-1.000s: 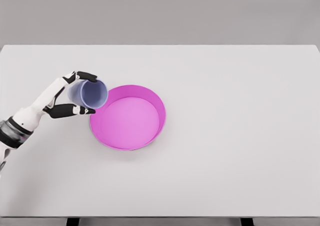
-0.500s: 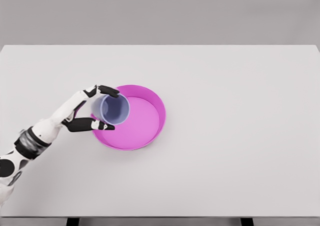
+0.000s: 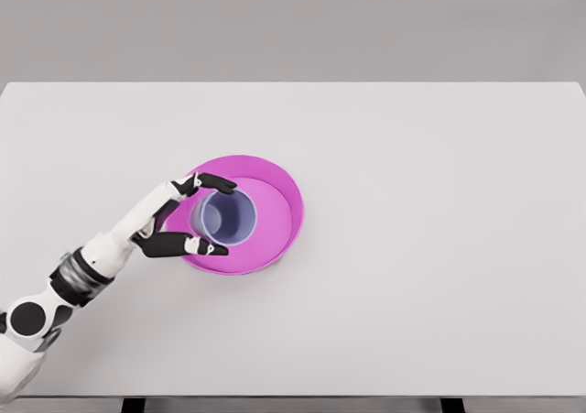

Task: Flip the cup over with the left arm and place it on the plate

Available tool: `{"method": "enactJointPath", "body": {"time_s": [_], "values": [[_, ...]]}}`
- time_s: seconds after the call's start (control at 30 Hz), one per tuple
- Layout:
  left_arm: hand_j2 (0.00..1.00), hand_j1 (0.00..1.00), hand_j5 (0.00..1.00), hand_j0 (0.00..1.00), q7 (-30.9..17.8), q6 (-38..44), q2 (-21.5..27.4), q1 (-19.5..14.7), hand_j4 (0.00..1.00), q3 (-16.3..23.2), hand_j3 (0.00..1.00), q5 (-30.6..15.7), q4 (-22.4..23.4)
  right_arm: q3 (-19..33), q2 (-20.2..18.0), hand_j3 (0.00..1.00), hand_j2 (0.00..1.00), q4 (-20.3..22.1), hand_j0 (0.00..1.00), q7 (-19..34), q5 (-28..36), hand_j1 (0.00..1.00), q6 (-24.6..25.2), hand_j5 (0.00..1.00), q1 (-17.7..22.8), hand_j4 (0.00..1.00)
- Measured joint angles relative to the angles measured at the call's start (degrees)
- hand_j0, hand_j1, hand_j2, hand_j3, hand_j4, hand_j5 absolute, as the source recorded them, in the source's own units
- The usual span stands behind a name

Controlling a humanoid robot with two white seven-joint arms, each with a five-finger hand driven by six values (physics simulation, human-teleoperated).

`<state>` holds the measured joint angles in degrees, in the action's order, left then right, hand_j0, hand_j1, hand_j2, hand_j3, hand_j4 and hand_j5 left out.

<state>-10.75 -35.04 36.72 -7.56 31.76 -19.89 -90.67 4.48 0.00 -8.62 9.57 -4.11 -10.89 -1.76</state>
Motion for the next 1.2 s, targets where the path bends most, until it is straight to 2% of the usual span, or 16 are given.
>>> {"method": "enactJointPath", "body": {"time_s": [0.23, 0.57, 0.97, 1.2], "values": [[0.63, 0.63, 0.63, 0.63, 0.01, 0.01, -1.98, 0.44, 0.63, 1.31, 0.63, -3.22, 0.50, 0.00, 0.00, 1.00, 1.00, 0.00, 1.00, 0.00, 0.00, 1.00, -0.01, 1.00, 0.00, 1.00], [0.63, 0.63, 0.63, 0.63, 0.01, 0.02, -5.74, 0.97, 0.63, 1.49, 0.63, -5.34, 1.45, 0.00, 0.00, 1.00, 1.00, -0.01, 1.00, 0.00, 0.00, 1.00, -0.01, 1.00, 0.00, 1.00], [0.63, 0.63, 0.63, 0.63, 0.19, 0.02, -9.92, 1.58, 0.63, 1.34, 0.63, -6.86, 2.96, 0.00, 0.00, 1.00, 1.00, 0.00, 1.00, 0.00, 0.00, 1.00, -0.01, 1.00, 0.00, 1.00], [0.63, 0.63, 0.63, 0.63, 0.19, 0.03, -10.49, 1.58, 0.63, 0.90, 0.63, -7.18, 4.15, 0.00, 0.00, 1.00, 1.00, 0.00, 1.00, 0.00, 0.00, 1.00, -0.01, 1.00, 0.00, 1.00]]}}
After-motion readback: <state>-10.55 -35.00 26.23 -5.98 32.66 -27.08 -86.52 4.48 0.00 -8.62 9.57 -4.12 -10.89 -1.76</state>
